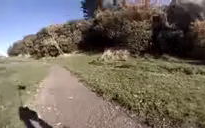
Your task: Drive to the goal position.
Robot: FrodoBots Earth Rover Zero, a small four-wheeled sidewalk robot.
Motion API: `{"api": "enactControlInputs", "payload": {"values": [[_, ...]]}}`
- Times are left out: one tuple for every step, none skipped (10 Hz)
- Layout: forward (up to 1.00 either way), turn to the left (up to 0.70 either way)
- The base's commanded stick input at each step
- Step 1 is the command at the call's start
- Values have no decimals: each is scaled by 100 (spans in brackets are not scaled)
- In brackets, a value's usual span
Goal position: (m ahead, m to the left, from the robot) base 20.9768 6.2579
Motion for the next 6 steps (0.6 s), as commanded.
{"api": "enactControlInputs", "payload": {"values": [[0, 0], [0, 0], [42, 1], [73, 1], [90, 1], [100, 1]]}}
